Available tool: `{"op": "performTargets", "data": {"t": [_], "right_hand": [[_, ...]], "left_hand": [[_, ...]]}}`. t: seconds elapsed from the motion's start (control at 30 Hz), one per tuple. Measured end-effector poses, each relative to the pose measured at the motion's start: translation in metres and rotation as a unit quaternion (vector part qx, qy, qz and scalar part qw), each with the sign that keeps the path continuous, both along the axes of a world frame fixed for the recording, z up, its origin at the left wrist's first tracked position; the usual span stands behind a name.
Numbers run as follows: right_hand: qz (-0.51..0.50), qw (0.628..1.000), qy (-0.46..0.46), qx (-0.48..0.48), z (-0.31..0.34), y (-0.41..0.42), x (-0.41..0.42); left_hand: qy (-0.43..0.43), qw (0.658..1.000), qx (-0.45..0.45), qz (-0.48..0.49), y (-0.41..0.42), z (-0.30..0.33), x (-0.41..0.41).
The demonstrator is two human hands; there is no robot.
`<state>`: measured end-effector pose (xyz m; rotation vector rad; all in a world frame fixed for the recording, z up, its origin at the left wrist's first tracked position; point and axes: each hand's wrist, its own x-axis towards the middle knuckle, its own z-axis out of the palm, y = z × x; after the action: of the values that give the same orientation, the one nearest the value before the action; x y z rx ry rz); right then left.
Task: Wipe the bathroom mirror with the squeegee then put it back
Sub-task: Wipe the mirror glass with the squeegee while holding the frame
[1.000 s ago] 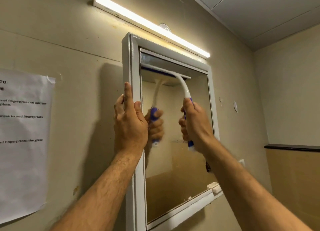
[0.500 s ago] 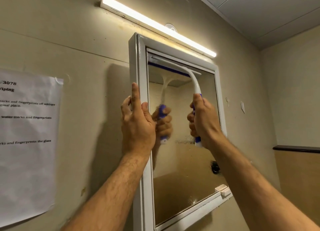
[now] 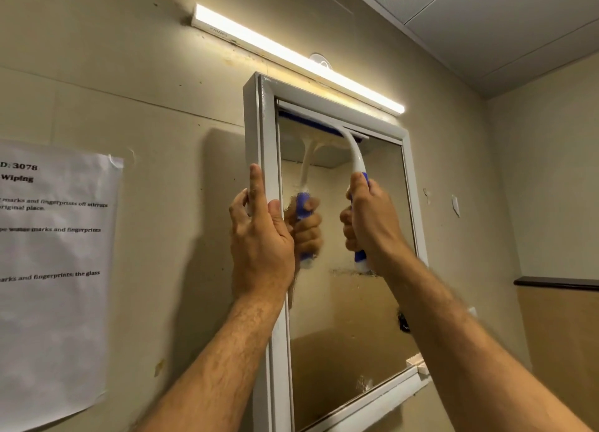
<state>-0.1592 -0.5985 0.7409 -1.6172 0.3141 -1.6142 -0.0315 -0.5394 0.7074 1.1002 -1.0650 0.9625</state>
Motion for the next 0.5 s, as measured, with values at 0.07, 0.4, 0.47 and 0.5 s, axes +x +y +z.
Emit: {"op": "performTargets", "data": {"t": [0.07, 0.4, 0.47, 0.5], "right_hand": [[-0.008, 1.000, 0.003, -0.003, 0.005, -0.002, 0.003], [0.011, 1.000, 0.024, 0.010, -0.026, 0.006, -0.011], [0.019, 0.999, 0.034, 0.016, -0.003, 0.001, -0.017], [0.026, 0.999, 0.033, 0.018, 0.005, -0.005, -0.018]], "left_hand": [[0.000, 1.000, 0.001, 0.001, 0.000, -0.001, 0.001], [-0.001, 1.000, 0.003, 0.008, -0.002, -0.002, 0.004], [-0.001, 1.000, 0.006, 0.000, -0.001, -0.002, 0.003], [-0.002, 1.000, 0.006, -0.003, -0.001, -0.002, 0.003]]}}
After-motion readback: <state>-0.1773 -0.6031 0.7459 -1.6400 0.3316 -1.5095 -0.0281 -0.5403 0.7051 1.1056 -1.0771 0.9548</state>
